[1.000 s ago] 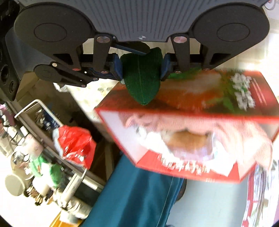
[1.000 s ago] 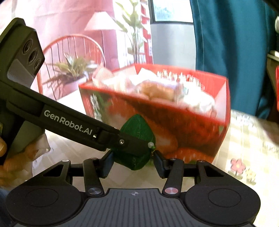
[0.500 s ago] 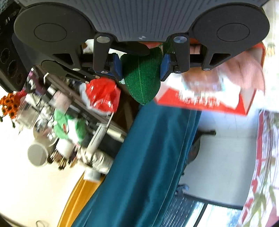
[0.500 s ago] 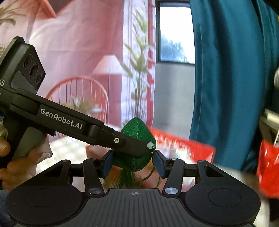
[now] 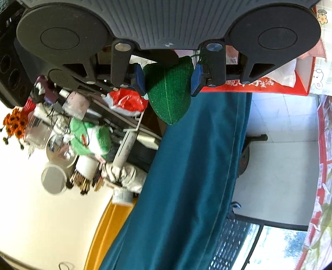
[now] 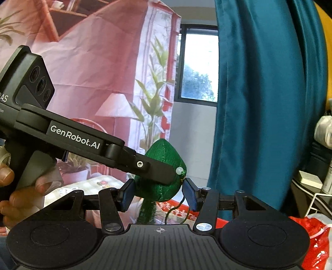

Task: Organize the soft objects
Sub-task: 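Lift the green pouch into the red box with both grippers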

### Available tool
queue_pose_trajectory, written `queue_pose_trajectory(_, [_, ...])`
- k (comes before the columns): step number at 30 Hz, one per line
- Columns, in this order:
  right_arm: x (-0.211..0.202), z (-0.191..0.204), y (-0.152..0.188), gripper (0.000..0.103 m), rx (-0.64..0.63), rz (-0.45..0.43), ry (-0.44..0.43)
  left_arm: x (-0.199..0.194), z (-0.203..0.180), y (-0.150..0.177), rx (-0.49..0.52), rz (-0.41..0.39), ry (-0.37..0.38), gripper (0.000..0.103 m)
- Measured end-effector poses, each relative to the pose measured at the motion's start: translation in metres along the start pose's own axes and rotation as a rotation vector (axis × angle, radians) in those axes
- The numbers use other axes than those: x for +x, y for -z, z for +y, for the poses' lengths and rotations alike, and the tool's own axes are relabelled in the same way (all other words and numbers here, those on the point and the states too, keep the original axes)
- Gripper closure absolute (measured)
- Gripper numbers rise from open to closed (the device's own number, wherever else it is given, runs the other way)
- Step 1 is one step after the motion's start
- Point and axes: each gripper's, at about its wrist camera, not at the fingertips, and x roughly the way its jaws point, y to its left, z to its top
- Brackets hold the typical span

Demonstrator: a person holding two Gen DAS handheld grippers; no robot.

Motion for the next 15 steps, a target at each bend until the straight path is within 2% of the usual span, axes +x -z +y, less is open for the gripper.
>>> queue_pose_trajectory(10, [0.032, -0.016, 0.058, 0.056, 0.094, 0.17, 0.005, 0.062, 0.029, 0.048, -0.093, 0.2, -0.017, 0.055])
queue_pose_trajectory(15, [0.051, -0.018, 0.09, 0.056, 0.16, 0.245, -0.001, 0.078, 0.05, 0.064, -0.143, 0.259, -0.028, 0.055])
